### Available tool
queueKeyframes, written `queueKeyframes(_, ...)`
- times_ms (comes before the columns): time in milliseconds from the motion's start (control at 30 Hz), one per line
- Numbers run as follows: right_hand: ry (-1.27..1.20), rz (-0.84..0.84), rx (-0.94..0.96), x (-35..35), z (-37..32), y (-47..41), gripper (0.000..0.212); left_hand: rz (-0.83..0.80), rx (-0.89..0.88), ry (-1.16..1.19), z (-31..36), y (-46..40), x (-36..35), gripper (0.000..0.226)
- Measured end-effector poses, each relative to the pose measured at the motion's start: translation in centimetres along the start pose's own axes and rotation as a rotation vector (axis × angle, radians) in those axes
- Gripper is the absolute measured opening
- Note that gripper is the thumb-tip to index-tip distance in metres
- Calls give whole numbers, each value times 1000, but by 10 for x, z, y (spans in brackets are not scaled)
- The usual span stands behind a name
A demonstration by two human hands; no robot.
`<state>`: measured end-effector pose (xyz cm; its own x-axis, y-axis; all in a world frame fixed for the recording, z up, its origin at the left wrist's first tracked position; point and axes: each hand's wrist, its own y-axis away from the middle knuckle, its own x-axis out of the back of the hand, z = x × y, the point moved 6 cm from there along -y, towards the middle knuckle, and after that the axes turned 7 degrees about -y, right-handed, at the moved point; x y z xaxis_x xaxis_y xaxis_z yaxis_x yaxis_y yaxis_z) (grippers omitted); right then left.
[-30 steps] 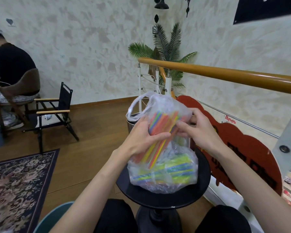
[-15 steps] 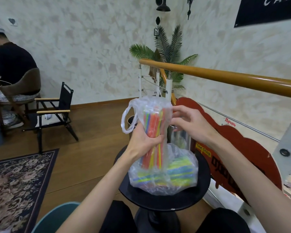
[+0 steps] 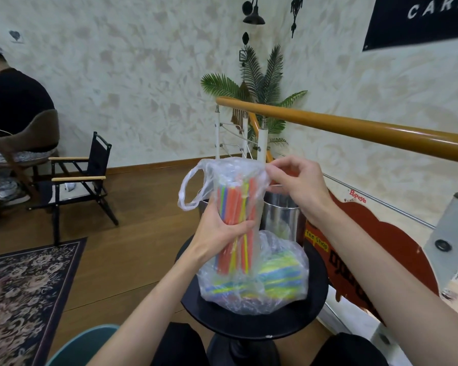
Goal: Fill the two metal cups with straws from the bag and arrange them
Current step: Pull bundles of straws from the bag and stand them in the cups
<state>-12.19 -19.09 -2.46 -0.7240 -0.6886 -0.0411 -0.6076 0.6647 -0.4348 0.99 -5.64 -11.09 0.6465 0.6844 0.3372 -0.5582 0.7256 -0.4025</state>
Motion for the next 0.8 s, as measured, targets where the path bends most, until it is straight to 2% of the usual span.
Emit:
queueKeyframes(133,-373,60,-290,-7,38,14,9,12,6,5,-2,0,1,90)
queueKeyframes(233,-272,32,-349,-13,52,21,12,6,9,28,-2,1,0,92)
queueKeyframes(400,155,-112,-209,-19,45,25,18,2,10,65,0,0,-2,85)
queueKeyframes(500,287,-190,-156,-18,38,24,12,44,17,70,-3,-1,1,87)
queueKeyframes(567,306,-167,-140,-14,30,22,6,65,26,71,-5,-1,3,90)
queueKeyframes(667,415,-15,-15,-2,13,12,18,59,20,57,-5,0,2,87)
queueKeyframes(800,472,-42,153,-8,-1,-1,30,45,3,52,-2,2,1,83)
